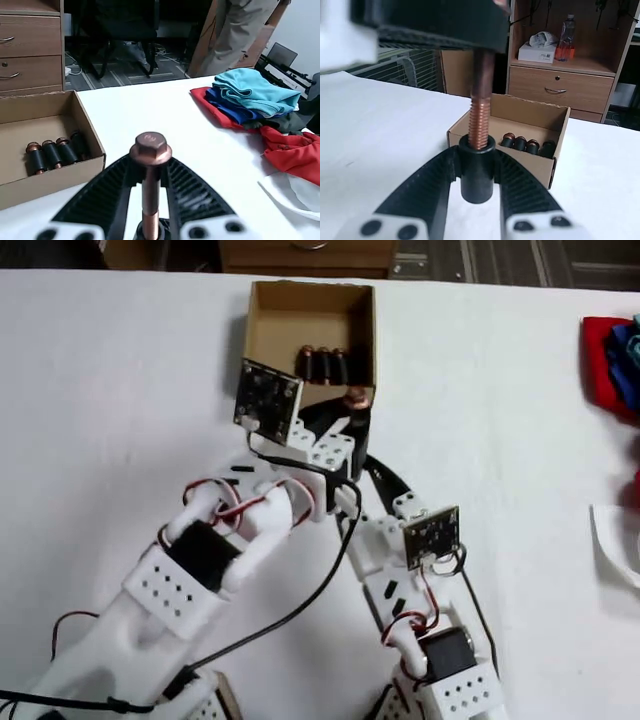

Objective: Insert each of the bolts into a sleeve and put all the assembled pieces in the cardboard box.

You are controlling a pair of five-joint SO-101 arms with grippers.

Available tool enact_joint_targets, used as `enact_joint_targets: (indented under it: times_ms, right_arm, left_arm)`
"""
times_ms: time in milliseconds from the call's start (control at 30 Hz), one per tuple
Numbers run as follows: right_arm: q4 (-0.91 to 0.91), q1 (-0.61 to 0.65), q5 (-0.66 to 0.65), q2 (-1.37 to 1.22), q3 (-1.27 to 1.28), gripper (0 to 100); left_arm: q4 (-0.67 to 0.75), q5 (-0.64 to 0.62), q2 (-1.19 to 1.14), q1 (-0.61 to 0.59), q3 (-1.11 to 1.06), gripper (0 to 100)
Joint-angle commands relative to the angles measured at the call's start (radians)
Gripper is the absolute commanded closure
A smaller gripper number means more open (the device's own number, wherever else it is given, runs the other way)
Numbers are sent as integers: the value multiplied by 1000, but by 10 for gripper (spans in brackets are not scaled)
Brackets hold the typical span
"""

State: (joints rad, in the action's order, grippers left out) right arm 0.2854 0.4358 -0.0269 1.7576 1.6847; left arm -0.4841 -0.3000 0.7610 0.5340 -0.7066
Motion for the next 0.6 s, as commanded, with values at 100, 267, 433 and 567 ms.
enact_joint_targets:
  times_ms: [100,267,433,567]
  right_arm:
    - [-2,-13,6,2,9,978]
    - [-1,-15,6,2,9,978]
    - [-1,-15,6,2,9,978]
    - [-1,-15,6,2,9,978]
  left_arm:
    - [-11,41,-2,6,-16,974]
    - [-14,201,6,8,-93,973]
    - [-133,262,6,3,-24,972]
    - [-275,278,6,-38,85,902]
